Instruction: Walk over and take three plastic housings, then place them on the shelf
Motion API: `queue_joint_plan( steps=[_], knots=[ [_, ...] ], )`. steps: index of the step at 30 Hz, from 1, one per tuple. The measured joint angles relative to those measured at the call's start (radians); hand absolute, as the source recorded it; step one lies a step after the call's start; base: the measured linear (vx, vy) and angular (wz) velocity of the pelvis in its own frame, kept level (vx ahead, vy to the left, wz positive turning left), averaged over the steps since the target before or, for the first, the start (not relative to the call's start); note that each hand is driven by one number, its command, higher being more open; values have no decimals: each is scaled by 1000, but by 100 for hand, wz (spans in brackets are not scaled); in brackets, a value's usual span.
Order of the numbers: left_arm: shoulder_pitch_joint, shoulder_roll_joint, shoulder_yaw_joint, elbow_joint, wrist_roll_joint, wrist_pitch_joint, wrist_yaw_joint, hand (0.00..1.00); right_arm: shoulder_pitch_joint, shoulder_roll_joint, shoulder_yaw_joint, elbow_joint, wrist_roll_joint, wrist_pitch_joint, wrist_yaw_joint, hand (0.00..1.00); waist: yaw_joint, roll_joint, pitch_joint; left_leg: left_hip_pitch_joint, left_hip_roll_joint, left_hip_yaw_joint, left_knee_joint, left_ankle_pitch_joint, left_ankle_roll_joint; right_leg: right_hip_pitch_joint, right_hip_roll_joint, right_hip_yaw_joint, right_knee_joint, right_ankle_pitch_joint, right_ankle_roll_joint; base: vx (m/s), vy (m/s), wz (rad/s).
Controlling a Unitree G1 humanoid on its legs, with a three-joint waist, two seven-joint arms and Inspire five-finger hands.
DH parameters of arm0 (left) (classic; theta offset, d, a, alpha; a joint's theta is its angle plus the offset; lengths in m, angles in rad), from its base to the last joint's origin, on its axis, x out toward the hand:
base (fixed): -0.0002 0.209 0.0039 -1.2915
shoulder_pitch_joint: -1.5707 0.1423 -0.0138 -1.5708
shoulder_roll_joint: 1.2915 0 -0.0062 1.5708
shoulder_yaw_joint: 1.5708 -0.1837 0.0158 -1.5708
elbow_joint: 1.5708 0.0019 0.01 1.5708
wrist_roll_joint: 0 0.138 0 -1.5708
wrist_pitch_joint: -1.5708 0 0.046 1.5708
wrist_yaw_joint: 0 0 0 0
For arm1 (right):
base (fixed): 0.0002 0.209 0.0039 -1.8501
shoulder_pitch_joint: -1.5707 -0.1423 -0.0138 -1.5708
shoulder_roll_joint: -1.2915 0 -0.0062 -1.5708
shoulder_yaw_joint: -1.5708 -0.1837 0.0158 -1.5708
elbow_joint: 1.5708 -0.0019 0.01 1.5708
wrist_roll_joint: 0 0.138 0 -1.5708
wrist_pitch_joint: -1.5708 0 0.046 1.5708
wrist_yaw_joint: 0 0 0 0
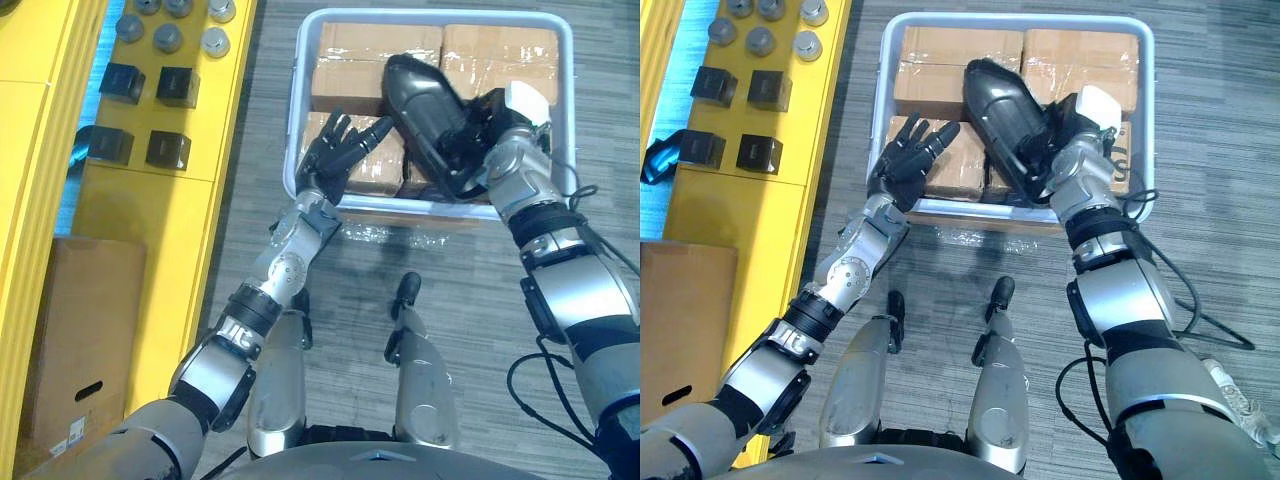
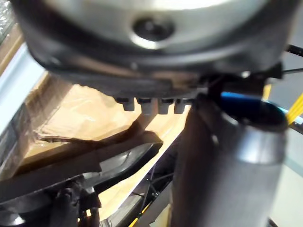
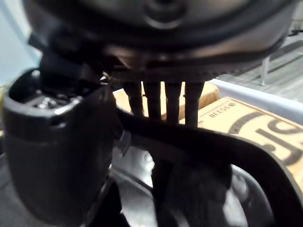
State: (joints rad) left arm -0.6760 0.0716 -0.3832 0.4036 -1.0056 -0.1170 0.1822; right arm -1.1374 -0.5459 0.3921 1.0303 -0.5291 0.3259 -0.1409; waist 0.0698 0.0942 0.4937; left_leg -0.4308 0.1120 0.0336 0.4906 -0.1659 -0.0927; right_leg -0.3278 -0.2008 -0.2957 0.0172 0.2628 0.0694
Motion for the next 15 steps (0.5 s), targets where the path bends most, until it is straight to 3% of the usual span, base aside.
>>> queue_joint_plan(
  steps=[3, 6, 8, 11, 15],
  knots=[
    [6, -1, -4, 0, -20, -15, -1, 100, -14, -6, -13, 18, -54, 34, 49, 0, 6, 1, 0, 6, -5, -15, -34, 24, -6, 1, -3, -18, 1, -5, -6, -7, -22, 15],
    [19, -3, -3, 0, -29, -28, -7, 100, -12, -1, -20, 17, -96, 30, 71, 0, 8, 6, 0, 23, -9, -24, -67, 43, -10, 10, -6, -28, 3, -10, -11, -9, -27, 13],
    [29, -25, -3, 0, -48, -37, -17, 100, 5, 18, -55, 17, -103, 53, 66, 0, 14, 30, -1, 35, -13, -36, -89, 56, -13, 20, -9, -41, 5, -14, -17, -14, -22, 18],
    [51, -31, 1, -2, -50, -44, -34, 100, 13, 24, -89, 17, -123, 68, 60, 0, 17, 37, -1, 45, -15, -45, -115, 70, -13, 24, -10, -55, 5, -21, -20, -32, -29, 12],
    [112, -30, 1, -28, -55, -41, -39, 100, 44, 43, -109, 27, -103, 58, -70, 0, 27, 38, -2, 72, -15, -55, -171, 102, -26, 33, -10, -68, 5, -29, -30, -17, -36, 9]
  ],
)
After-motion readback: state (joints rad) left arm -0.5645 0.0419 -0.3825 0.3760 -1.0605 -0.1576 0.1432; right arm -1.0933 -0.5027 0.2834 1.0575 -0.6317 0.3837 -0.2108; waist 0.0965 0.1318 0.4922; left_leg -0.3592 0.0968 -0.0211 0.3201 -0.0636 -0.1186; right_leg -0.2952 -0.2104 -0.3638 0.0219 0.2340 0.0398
